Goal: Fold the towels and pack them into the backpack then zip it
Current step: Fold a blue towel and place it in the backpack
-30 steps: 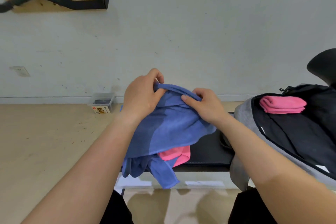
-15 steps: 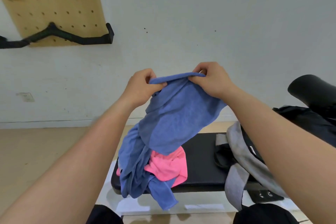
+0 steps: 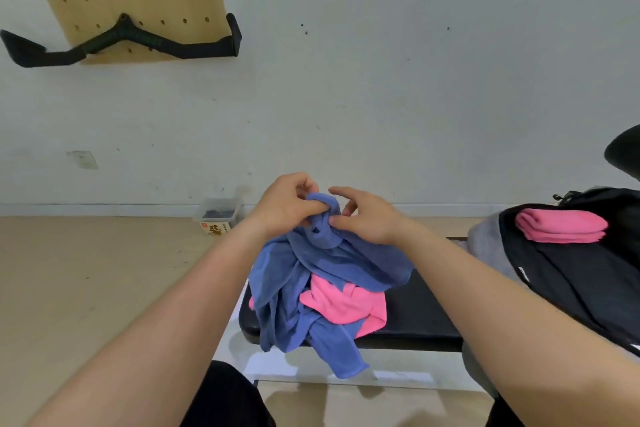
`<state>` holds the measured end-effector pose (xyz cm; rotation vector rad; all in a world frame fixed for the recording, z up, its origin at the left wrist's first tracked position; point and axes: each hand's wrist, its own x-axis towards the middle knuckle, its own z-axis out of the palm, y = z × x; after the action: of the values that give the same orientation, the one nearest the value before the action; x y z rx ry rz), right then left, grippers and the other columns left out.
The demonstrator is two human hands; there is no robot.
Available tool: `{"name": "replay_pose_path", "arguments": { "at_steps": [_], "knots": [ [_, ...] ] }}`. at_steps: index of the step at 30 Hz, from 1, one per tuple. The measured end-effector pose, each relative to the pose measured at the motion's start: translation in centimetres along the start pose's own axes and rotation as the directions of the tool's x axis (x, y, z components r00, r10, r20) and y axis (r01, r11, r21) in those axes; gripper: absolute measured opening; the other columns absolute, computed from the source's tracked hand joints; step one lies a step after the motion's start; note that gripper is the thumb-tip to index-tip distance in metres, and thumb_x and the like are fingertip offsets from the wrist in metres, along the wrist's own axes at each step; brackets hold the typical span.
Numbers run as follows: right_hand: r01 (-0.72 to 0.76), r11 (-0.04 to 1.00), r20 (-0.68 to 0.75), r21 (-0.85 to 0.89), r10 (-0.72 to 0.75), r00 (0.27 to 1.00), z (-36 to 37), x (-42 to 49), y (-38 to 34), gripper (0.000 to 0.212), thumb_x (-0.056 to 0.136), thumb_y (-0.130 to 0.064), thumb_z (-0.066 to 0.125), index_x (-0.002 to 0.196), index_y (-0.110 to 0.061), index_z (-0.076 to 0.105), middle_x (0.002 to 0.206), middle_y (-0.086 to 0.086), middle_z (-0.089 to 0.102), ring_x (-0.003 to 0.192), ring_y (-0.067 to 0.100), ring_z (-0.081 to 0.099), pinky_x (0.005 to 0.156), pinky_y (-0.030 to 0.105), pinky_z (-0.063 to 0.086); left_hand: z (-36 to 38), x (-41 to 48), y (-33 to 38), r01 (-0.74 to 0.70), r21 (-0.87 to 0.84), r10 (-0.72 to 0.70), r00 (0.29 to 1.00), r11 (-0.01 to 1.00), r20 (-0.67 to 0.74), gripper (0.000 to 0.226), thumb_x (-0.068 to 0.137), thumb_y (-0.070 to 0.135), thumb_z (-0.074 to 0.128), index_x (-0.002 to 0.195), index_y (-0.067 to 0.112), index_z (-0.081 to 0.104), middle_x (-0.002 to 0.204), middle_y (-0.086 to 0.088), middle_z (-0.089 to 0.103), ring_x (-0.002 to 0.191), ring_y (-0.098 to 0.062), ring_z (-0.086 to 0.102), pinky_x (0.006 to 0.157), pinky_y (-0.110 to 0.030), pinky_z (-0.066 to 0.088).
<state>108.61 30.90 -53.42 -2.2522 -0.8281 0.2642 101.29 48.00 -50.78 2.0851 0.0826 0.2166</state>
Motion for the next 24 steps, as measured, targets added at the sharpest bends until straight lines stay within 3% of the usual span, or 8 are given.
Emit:
{"name": "replay_pose_path", "arguments": {
  "at_steps": [3,5,7,9,13,16,19,24],
  "knots": [
    [0.068,0.998,0.03,-0.016,-0.068,0.997,1.5,1.5,-0.7,0.019,0.088,-0.017,0.061,0.105,-0.014,0.069,0.09,0.011,0.07,0.08,0.022,0.061,0.082,0.038,0.051,-1.3,-0.5,-1.6,0.034,-0.162,-0.034,0.999,0.986,0.004,0.016,0.085,-0.003,0.068,0.094,0.008,0.061,0.09,-0.009,0.069,0.076,-0.014,0.068,0.071,-0.031,0.059],
    [0.087,0.996,-0.068,-0.03,-0.089,0.994,1.5,2.4,-1.2,0.01,0.087,-0.013,0.06,0.084,-0.005,0.065,0.084,0.017,0.068,0.081,0.032,0.061,0.08,0.045,0.05,-2.1,-0.8,-3.3,0.068,-0.176,-0.078,0.996,0.982,-0.052,0.03,0.086,0.006,0.072,0.113,0.011,0.06,0.11,-0.006,0.068,0.096,-0.016,0.067,0.082,-0.032,0.057],
    [0.094,0.995,-0.163,0.019,-0.089,0.983,0.7,3.1,-1.7,0.011,0.089,-0.009,0.057,0.084,0.0,0.06,0.082,0.018,0.064,0.077,0.033,0.056,0.073,0.039,0.047,-2.4,-1.3,-5.6,0.107,0.04,-0.102,0.989,0.993,-0.11,0.054,0.08,0.02,0.081,0.126,0.017,0.053,0.121,0.002,0.06,0.11,-0.014,0.058,0.087,-0.027,0.047],
    [0.083,0.995,-0.215,0.056,-0.069,0.974,-0.5,3.6,-2.5,0.014,0.093,-0.01,0.053,0.091,0.004,0.057,0.084,0.02,0.061,0.074,0.024,0.05,0.068,0.034,0.041,-2.1,-2.0,-7.7,0.136,0.199,-0.128,0.99,0.971,-0.056,0.069,0.075,0.03,0.085,0.133,0.019,0.05,0.118,0.008,0.055,0.109,-0.01,0.055,0.088,-0.025,0.042],
    [0.069,0.994,-0.329,0.09,-0.035,0.944,-3.9,4.8,-4.4,0.02,0.094,-0.017,0.048,0.099,0.002,0.055,0.09,0.021,0.061,0.082,0.034,0.058,0.078,0.048,0.053,-1.2,-2.8,-10.0,0.046,0.279,-0.047,0.999,0.959,-0.003,0.046,0.071,0.024,0.084,0.112,0.02,0.064,0.105,0.011,0.067,0.1,-0.007,0.063,0.086,-0.026,0.048],
    [0.108,0.98,-0.415,0.166,-0.03,0.909,-6.9,4.8,-6.5,0.02,0.088,-0.02,0.046,0.094,-0.004,0.056,0.095,0.024,0.063,0.093,0.044,0.062,0.075,0.06,0.055,-1.0,-3.3,-10.0,0.067,0.267,-0.056,0.997,0.961,-0.049,0.054,0.071,0.024,0.081,0.121,0.02,0.061,0.113,0.013,0.065,0.106,-0.007,0.062,0.088,-0.023,0.047],
    [0.145,0.975,-0.462,0.169,-0.051,0.886,-9.2,4.5,-8.6,0.015,0.089,-0.016,0.045,0.09,-0.011,0.059,0.096,0.018,0.066,0.096,0.041,0.064,0.078,0.057,0.056,-0.9,-3.8,-9.8,0.117,0.273,-0.105,0.993,0.955,-0.058,0.062,0.072,0.039,0.079,0.128,0.023,0.057,0.12,0.01,0.065,0.108,-0.01,0.062,0.092,-0.033,0.052],
    [0.182,0.969,-0.524,0.167,-0.07,0.849,-10.3,3.8,-10.6,0.019,0.089,-0.014,0.044,0.096,-0.005,0.06,0.085,0.01,0.06,0.078,0.023,0.056,0.076,0.04,0.054,-0.5,-4.4,-8.6,0.133,0.324,-0.084,0.984,0.937,-0.16,0.031,0.081,0.041,0.074,0.098,0.022,0.055,0.085,0.01,0.06,0.077,-0.012,0.058,0.064,-0.028,0.043]
  ]
}}
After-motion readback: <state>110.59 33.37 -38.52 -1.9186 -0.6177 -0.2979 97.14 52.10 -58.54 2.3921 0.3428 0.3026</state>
